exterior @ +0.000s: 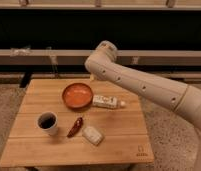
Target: Place the bottle in the ceramic bowl
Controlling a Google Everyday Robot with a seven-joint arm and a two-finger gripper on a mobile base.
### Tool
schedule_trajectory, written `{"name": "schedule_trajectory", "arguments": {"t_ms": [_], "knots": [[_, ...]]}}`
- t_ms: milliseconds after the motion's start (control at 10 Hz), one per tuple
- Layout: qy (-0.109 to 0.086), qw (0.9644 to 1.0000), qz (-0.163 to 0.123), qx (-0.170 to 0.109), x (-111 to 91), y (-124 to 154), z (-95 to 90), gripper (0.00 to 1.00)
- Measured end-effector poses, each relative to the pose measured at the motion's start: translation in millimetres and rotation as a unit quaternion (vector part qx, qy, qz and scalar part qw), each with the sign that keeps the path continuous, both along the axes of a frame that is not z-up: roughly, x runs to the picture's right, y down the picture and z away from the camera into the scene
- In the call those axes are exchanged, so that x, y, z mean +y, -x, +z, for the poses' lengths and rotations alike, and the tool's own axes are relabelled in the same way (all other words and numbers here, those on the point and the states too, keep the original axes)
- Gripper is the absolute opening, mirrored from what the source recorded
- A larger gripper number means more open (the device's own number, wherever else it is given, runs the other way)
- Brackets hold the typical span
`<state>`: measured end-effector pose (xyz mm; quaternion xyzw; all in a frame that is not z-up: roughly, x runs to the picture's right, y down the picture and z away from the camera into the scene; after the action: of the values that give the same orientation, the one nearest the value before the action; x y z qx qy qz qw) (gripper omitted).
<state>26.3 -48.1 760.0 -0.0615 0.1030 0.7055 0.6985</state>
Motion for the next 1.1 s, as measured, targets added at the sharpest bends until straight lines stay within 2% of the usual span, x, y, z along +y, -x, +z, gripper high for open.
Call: {"name": "schedule_trajectory", "arguments": {"t_ms": [200,400,500,600,700,800,900,1100], "knots": [[0.024,0.9994,-0.026,-0.004,14.5,-5.6,23.5,0.8],[0.051,0.9942,-0.081,-0.05,28.5,-11.6,46.2,0.8],[0.072,0.9831,-0.126,-0.111,31.2,-29.9,61.2,0.8],[0.081,0.974,-0.153,-0.146,29.4,-38.9,66.2,0.8],[0.09,0.9633,-0.177,-0.18,28.2,-43.6,67.4,0.8],[0.101,0.951,-0.203,-0.21,30.4,-47.9,67.8,0.8],[0.112,0.9404,-0.227,-0.228,33.6,-49.6,68.8,0.8],[0.127,0.9203,-0.278,-0.244,47.9,-40.2,70.9,0.8]]}}
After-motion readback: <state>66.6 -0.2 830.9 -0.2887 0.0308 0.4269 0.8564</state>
